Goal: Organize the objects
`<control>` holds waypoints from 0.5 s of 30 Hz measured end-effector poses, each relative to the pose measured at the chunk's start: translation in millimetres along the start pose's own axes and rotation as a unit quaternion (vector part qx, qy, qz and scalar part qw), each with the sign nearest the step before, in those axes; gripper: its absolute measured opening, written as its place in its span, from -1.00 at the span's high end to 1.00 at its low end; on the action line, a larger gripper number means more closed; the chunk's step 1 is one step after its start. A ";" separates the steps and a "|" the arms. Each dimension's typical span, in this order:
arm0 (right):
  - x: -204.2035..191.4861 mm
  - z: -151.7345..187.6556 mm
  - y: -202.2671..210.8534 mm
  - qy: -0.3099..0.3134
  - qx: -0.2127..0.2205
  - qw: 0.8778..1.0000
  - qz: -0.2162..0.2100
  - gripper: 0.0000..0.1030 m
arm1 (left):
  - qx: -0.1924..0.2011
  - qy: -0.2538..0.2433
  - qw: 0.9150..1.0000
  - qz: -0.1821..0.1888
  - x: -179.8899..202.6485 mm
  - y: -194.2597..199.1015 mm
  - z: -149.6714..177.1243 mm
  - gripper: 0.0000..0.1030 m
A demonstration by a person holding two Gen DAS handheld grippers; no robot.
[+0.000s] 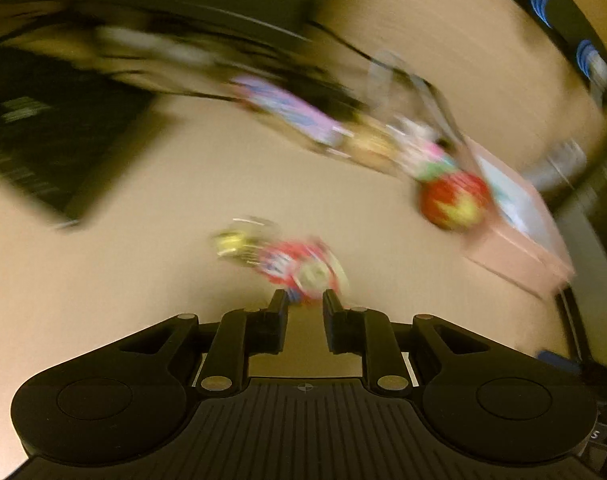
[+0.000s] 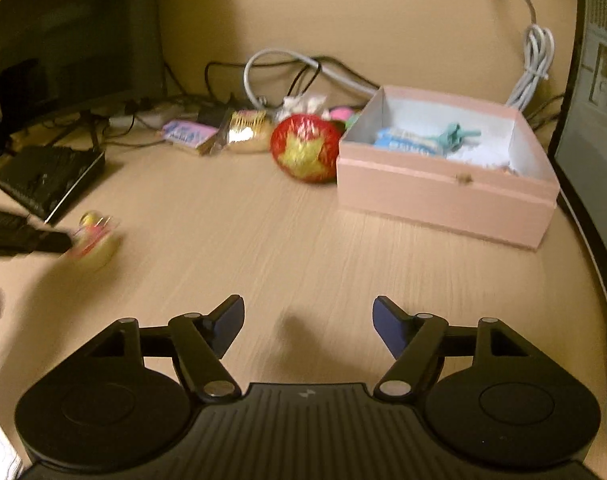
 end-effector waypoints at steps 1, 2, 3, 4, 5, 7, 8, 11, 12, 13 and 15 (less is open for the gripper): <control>0.3 1.5 1.0 0.000 -0.001 1.000 0.002 -0.41 | -0.006 -0.024 1.000 0.008 11.9 -6.8 -2.8 0.60; 0.5 1.2 1.7 0.001 0.000 1.000 0.006 -0.44 | -0.004 -0.049 0.999 0.015 24.5 -10.3 -6.7 0.60; 0.5 1.2 3.6 0.002 0.002 1.000 0.009 -0.45 | 0.015 -0.071 0.997 0.016 36.0 -8.4 -10.9 0.60; 1.1 1.3 5.7 0.002 0.004 1.000 0.012 -0.48 | 0.036 -0.082 0.996 0.013 42.8 -4.6 -16.4 0.60; 2.2 1.8 8.1 0.001 0.008 1.000 0.016 -0.52 | 0.061 -0.083 0.995 0.007 46.5 0.2 -26.0 0.60; 3.8 3.7 12.8 -0.002 0.015 1.000 0.023 -0.61 | 0.083 -0.055 0.995 -0.007 44.2 1.8 -47.3 0.60; 4.9 5.3 15.0 -0.002 0.016 0.999 0.027 -0.64 | 0.088 -0.033 0.995 -0.019 41.3 -1.6 -60.5 0.60; 7.8 9.4 20.0 0.001 0.017 0.999 0.039 -0.64 | 0.089 0.056 0.993 -0.060 27.6 -23.9 -98.6 0.60; 8.9 10.6 22.1 0.003 0.019 0.999 0.044 -0.64 | 0.086 0.083 0.991 -0.066 22.1 -31.1 -107.1 0.60; 10.3 12.1 24.5 0.004 0.021 0.999 0.049 -0.65 | 0.081 0.110 0.988 -0.072 17.2 -40.1 -115.1 0.60; 12.9 15.0 28.2 0.005 0.022 0.998 0.057 -0.66 | 0.079 0.163 0.980 -0.088 6.9 -56.7 -126.8 0.60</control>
Point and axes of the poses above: each gripper's, at about its wrist camera, not at the fingertips, and y roughly against the way its jaws point, x to its right, z to its underside, the point moved 1 cm from there along -y, roughly the way its jaws point, and after that the axes turned 5 degrees about -x, right-handed, at the moved point
